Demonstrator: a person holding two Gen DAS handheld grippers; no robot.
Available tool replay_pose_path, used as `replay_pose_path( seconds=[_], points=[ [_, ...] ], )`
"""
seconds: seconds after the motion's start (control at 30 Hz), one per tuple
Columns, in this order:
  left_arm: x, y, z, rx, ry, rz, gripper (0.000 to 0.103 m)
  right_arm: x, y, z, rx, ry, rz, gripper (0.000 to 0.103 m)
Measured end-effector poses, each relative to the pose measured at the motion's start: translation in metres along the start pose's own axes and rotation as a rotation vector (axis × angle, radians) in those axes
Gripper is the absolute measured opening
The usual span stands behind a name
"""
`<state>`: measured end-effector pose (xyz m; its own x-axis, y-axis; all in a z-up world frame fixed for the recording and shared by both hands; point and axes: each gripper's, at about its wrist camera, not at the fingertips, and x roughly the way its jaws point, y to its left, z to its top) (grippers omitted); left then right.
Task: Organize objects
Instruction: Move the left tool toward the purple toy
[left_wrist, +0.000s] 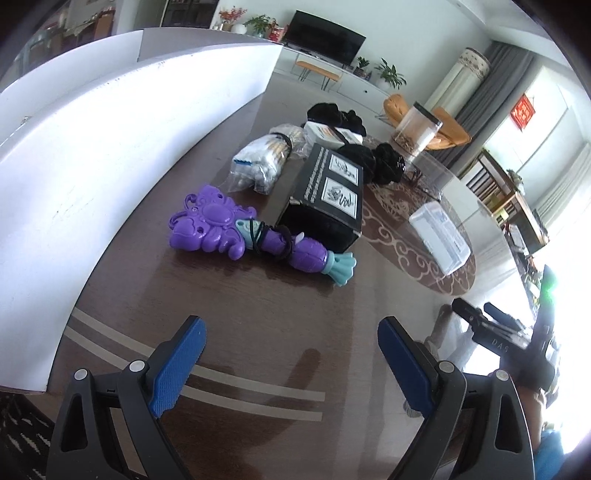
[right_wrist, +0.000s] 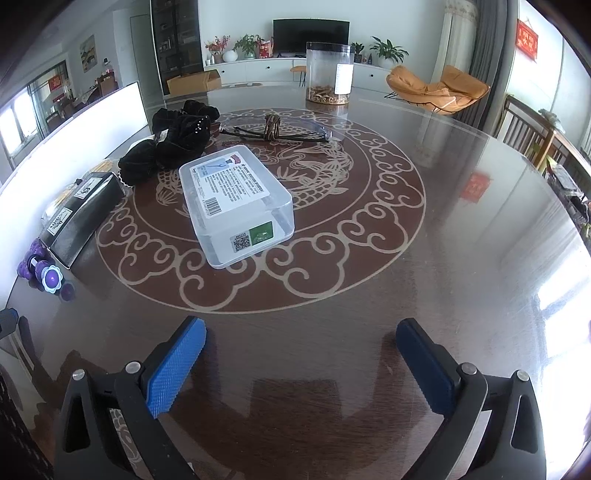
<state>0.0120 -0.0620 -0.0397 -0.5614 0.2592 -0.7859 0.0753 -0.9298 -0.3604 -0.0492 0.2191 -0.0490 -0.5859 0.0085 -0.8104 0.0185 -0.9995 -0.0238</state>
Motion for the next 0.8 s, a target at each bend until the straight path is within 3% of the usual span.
replay_pose_path(
  seconds=[0.23, 0.4, 0.53, 0.63, 0.8],
  points=[
    [0.004, 0.001, 0.029, -0.072, -0.068, 0.064, 0.095, 0.000, 0.000, 0.000, -0.001, -0.001, -0.002, 0.103],
    [0.033, 0.003, 0.052, -0.098, -0.017, 0.021, 0.095, 0.000, 0.000, 0.000, -0.001, 0.000, -0.001, 0.103],
    [0.048, -0.005, 0.062, 0.044, 0.008, -0.005, 0.103, 0.000, 0.000, 0.000, 0.000, 0.000, 0.000, 0.103],
    [0.057, -0.013, 0.067, 0.161, 0.017, -0.011, 0.103, 0.000, 0.000, 0.000, 0.002, 0.001, 0.002, 0.103],
    [0.060, -0.017, 0.063, 0.250, 0.008, 0.012, 0.101, 0.000, 0.000, 0.000, 0.002, 0.001, 0.002, 0.103]
  ],
)
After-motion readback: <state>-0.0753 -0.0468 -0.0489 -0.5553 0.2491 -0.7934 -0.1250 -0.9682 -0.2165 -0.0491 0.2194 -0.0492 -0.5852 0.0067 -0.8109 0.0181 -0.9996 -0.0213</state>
